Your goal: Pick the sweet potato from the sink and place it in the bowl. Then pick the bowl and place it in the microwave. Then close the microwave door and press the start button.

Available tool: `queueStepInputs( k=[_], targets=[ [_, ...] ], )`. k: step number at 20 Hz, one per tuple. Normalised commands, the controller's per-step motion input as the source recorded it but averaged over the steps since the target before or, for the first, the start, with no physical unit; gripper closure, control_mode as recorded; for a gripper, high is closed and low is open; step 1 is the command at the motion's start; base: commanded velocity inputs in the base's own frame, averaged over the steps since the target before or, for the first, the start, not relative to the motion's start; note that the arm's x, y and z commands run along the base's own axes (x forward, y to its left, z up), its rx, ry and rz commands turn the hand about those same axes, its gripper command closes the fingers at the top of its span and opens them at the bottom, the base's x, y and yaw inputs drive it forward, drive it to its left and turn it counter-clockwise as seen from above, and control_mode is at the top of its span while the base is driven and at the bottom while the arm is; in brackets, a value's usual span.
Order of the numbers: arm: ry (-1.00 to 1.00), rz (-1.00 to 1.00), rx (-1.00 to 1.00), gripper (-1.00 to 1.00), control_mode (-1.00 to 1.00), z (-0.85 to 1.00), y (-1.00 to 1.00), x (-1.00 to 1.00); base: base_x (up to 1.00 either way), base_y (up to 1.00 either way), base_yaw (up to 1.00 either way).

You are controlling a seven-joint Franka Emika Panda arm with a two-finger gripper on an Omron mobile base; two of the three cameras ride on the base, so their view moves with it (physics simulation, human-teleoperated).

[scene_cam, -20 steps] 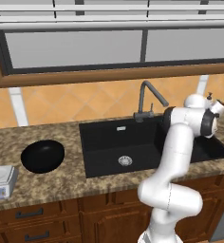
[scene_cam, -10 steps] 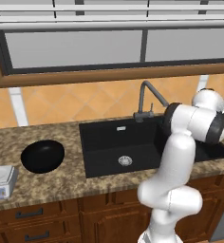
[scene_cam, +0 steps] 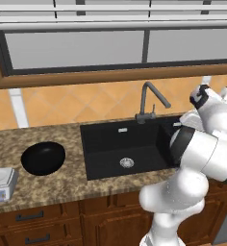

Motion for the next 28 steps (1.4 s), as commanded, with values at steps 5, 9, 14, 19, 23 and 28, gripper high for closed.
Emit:
queueStepInputs(
  k=[5, 9, 14, 19, 23, 28],
  targets=[
    [0.11, 0.1, 0.0, 1.0, -1.0, 0.02, 1.0, -0.07, 0.0, 0.0, 0.0],
    [0.08, 0.15, -0.02, 1.0, -1.0, 0.08, 1.0, -0.02, 0.0, 0.0, 0.0],
    [0.11, 0.21, -0.09, 1.0, -1.0, 0.26, 1.0, -0.01, 0.0, 0.0, 0.0],
    [0.02, 0.22, -0.07, 1.0, -1.0, 0.02, 1.0, 0.03, 0.0, 0.0, 0.0],
    [0.01, 0.22, 0.0, 1.0, -1.0, 0.0, 1.0, 0.15, 0.0, 0.0, 0.0],
    [0.04, 0.24, -0.04, 1.0, -1.0, 0.13, 1.0, 0.24, 0.0, 0.0, 0.0]
  ],
)
